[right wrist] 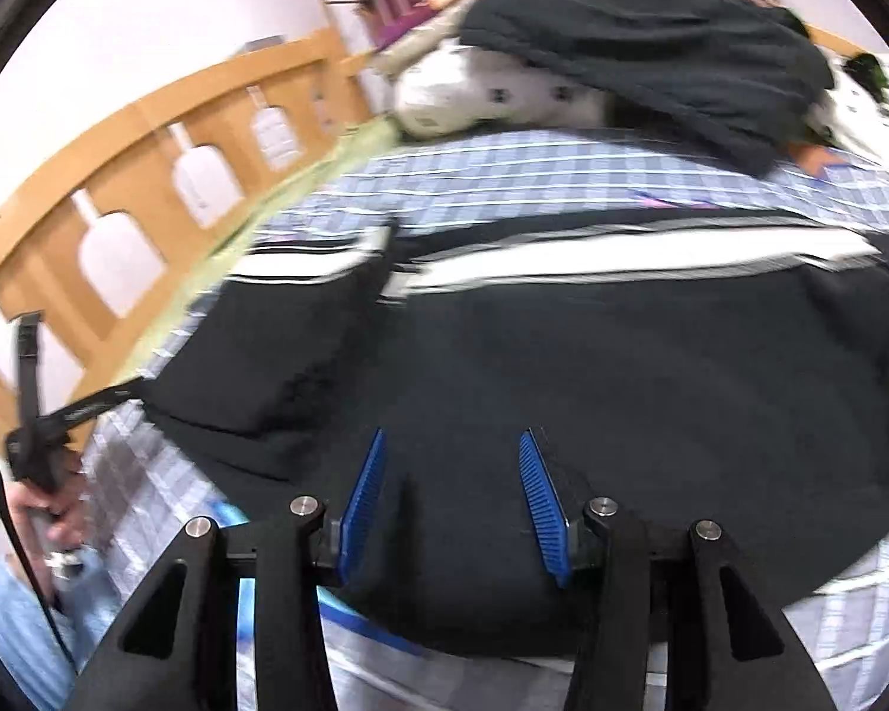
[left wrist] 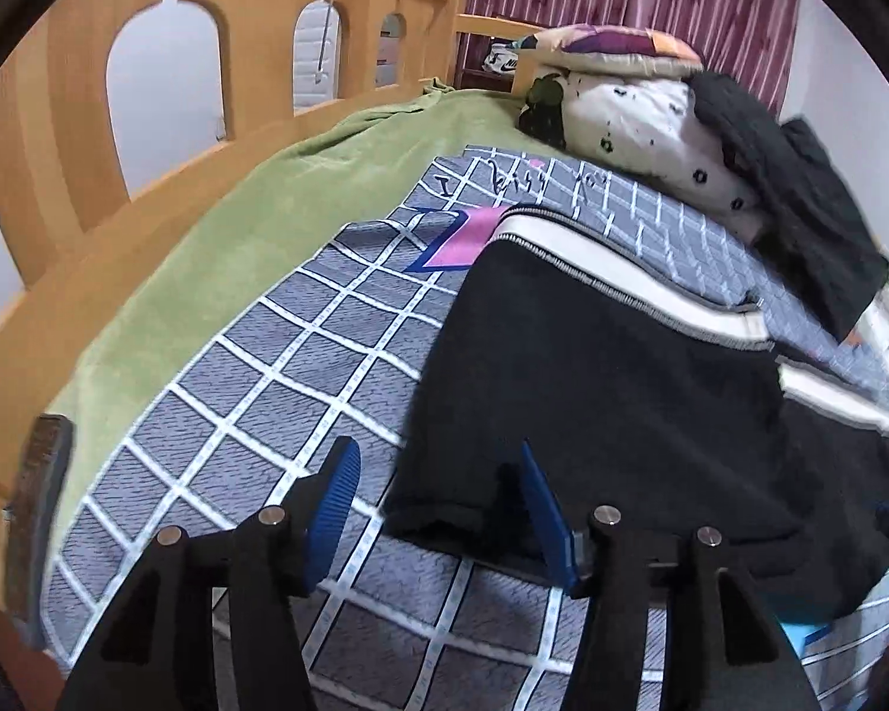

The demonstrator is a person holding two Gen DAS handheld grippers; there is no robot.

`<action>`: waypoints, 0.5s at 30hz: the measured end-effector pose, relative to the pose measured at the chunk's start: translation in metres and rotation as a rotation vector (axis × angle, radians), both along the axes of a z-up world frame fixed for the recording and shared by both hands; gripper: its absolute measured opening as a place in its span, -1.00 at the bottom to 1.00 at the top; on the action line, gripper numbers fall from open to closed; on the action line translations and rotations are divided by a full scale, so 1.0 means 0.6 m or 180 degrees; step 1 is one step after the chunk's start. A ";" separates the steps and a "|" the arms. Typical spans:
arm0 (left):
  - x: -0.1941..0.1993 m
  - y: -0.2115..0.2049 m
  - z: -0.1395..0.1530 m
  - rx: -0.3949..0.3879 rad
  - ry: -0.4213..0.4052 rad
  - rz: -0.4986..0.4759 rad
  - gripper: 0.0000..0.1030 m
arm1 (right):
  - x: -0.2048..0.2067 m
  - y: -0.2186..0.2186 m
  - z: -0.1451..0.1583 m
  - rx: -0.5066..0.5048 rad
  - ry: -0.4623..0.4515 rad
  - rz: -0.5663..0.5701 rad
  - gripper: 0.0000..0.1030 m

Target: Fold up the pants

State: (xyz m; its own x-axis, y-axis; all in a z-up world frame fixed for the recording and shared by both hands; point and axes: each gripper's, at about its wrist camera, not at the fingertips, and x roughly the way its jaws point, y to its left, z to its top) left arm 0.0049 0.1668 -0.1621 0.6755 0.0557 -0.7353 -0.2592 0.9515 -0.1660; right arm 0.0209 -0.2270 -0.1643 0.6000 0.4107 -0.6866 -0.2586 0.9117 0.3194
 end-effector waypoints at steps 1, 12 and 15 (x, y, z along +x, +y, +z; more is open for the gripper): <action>0.000 0.007 -0.002 -0.0077 -0.0054 -0.0031 0.04 | 0.004 0.023 0.003 0.0060 0.0017 0.0072 -0.08; -0.011 0.047 -0.031 -0.0399 -0.0226 -0.0205 0.04 | 0.052 0.176 -0.027 -0.0071 0.0230 0.0176 -0.75; -0.017 0.066 -0.031 -0.0582 -0.0274 -0.0144 0.04 | 0.031 0.166 -0.003 0.0029 0.0085 0.0238 -0.78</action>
